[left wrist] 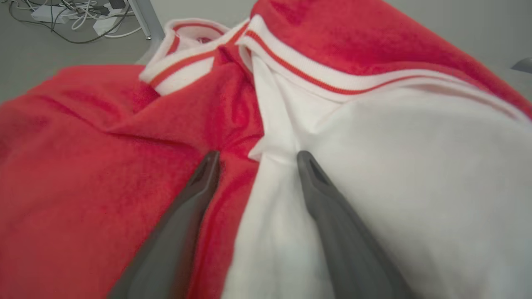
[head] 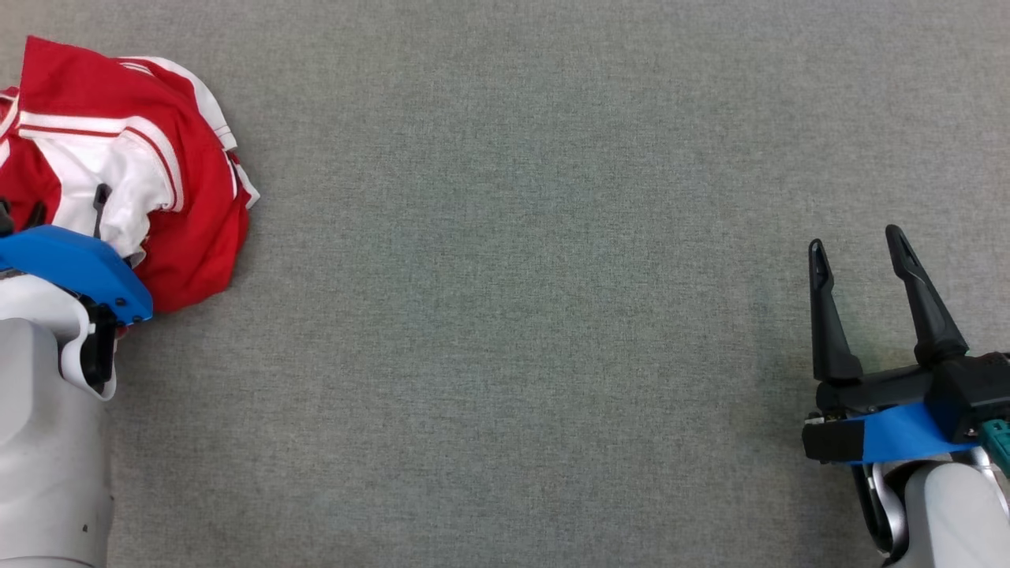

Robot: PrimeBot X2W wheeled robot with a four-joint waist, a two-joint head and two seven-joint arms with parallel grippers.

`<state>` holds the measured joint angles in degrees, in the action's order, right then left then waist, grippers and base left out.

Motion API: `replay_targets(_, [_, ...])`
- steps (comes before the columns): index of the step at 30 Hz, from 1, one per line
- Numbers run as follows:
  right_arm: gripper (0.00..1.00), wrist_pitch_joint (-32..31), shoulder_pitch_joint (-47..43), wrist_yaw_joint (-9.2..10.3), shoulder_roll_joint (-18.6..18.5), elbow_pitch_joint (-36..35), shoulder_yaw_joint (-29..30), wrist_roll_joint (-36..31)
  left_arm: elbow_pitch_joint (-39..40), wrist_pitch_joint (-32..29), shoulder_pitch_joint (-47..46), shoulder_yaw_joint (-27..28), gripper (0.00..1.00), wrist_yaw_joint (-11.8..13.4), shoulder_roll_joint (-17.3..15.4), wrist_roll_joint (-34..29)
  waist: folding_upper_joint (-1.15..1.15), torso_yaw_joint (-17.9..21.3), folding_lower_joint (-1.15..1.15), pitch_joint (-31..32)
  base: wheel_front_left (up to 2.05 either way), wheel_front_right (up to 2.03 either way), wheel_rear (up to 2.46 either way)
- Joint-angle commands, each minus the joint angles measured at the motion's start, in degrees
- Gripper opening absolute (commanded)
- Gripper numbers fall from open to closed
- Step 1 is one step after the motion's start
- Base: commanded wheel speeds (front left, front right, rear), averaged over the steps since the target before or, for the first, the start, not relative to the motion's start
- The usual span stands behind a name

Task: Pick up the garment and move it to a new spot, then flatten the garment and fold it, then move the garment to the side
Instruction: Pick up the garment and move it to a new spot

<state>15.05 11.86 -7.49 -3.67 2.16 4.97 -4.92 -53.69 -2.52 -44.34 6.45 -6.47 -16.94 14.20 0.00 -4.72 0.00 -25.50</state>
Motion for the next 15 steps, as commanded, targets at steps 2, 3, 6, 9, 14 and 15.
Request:
replay_targets(2, [1.00,0.20,0.93,-0.01,0.12,0.26,-0.40,-0.03,-0.95,0.49,-0.15,-0.69,0.17,-0.37,-0.04,0.16,0.00,0.15,0.00,0.34,0.00,0.00,0.00])
replay_targets(3, [1.00,0.21,0.99,-0.01,0.12,0.46,-0.62,0.13,-1.57,0.48,-0.14,-0.96,0.00,-0.45,-0.04,0.12,0.00,0.23,0.00,0.59,0.00,0.00,0.00])
replay_targets(6, [1.00,0.20,0.78,-0.01,0.21,0.96,-1.14,0.36,-2.09,2.48,-0.93,-1.60,0.00,-0.54,-0.70,-0.15,0.00,0.51,0.00,1.54,0.00,0.00,0.00])
replay_targets(9, [1.00,0.20,0.31,-0.01,0.32,1.37,-1.46,0.60,-1.21,6.19,-2.21,-1.91,0.00,-0.49,-1.49,-0.39,0.00,0.80,0.00,2.91,0.00,0.00,0.00])
replay_targets(14, [1.00,0.21,-0.52,-0.01,0.51,2.15,-1.71,1.53,2.20,11.37,-4.72,-2.93,0.00,0.10,-2.38,-1.56,0.00,1.38,0.00,6.00,0.00,0.00,0.00])
replay_targets(15, [1.00,0.20,-0.69,-0.01,0.55,2.37,-1.76,1.80,3.17,12.14,-5.28,-3.23,0.00,0.13,-2.44,-1.80,0.00,1.56,0.00,6.74,0.00,0.00,0.00])
